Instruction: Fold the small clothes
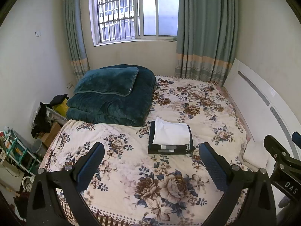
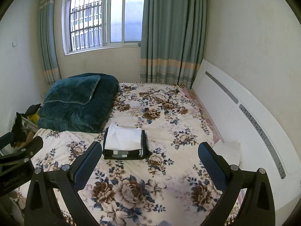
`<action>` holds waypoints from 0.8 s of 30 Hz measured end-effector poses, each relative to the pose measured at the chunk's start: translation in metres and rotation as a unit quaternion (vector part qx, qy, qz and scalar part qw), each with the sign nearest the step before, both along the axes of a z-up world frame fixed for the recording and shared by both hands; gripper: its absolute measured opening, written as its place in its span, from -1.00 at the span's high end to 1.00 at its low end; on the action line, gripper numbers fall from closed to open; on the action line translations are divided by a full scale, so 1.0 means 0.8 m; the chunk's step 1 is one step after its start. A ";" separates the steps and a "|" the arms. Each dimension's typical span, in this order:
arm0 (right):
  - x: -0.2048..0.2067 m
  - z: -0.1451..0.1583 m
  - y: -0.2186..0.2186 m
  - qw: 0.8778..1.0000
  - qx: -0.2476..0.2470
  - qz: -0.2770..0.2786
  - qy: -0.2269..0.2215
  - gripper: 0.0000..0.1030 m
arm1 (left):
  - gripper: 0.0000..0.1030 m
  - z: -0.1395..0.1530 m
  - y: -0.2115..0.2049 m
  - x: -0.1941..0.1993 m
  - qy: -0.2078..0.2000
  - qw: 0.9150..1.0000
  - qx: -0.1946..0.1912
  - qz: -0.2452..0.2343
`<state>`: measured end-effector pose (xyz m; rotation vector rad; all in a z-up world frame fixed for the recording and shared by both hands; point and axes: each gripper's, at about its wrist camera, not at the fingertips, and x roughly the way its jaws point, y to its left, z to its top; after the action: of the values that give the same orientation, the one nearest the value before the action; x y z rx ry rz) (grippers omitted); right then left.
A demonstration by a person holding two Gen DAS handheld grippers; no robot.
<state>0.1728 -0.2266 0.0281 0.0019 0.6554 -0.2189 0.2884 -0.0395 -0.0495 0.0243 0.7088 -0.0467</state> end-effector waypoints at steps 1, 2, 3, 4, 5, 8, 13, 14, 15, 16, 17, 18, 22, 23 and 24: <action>0.001 0.001 0.001 1.000 -0.001 0.000 0.000 -1.00 | -1.00 0.000 0.000 0.000 0.000 1.000 0.000 0.000; 0.001 0.002 0.003 1.000 -0.001 0.001 0.000 -1.00 | -1.00 0.000 0.000 0.000 0.000 1.000 -0.001 0.001; 0.001 0.002 0.004 1.000 0.000 0.001 -0.001 -1.00 | -1.00 0.000 0.000 0.001 -0.001 1.000 -0.002 0.000; 0.002 0.003 0.005 1.000 0.001 0.001 -0.001 -1.00 | -1.00 0.000 0.001 0.001 -0.001 1.000 -0.001 0.001; 0.002 0.003 0.007 1.000 -0.001 0.001 -0.001 -1.00 | -1.00 0.001 0.002 0.002 -0.002 1.000 -0.002 0.002; 0.003 0.004 0.008 1.000 0.004 0.001 -0.001 -1.00 | -1.00 0.004 0.003 0.002 -0.006 1.000 -0.001 0.003; 0.004 0.004 0.008 1.000 0.007 0.003 0.001 -1.00 | -1.00 0.007 0.007 -0.001 -0.015 1.000 0.007 0.003; 0.004 0.004 0.008 1.000 0.007 0.003 0.001 -1.00 | -1.00 0.007 0.009 -0.002 -0.015 1.000 0.008 0.003; 0.004 0.004 0.008 1.000 0.007 0.002 0.001 -1.00 | -1.00 0.007 0.009 -0.003 -0.015 1.000 0.008 0.004; 0.004 0.004 0.007 1.000 0.009 0.003 0.001 -1.00 | -1.00 0.007 0.009 -0.003 -0.015 1.000 0.008 0.004; 0.004 0.004 0.008 1.000 0.010 0.003 0.000 -1.00 | -1.00 0.008 0.008 -0.004 -0.014 1.000 0.009 0.003; 0.002 0.003 0.008 1.000 0.010 0.003 0.000 -1.00 | -1.00 0.008 0.008 -0.004 -0.015 1.000 0.009 0.004; 0.001 0.003 0.007 1.000 0.012 0.004 0.000 -1.00 | -1.00 0.010 0.011 -0.006 -0.019 1.000 0.009 0.004; 0.001 0.003 0.007 1.000 0.012 0.004 -0.001 -1.00 | -1.00 0.011 0.012 -0.007 -0.020 1.000 0.010 0.003; 0.002 0.003 0.007 1.000 0.012 0.004 -0.001 -1.00 | -1.00 0.011 0.013 -0.007 -0.020 1.000 0.010 0.004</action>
<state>0.1742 -0.2208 0.0303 0.0225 0.6560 -0.2042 0.2826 -0.0293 -0.0407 0.0409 0.6697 -0.0312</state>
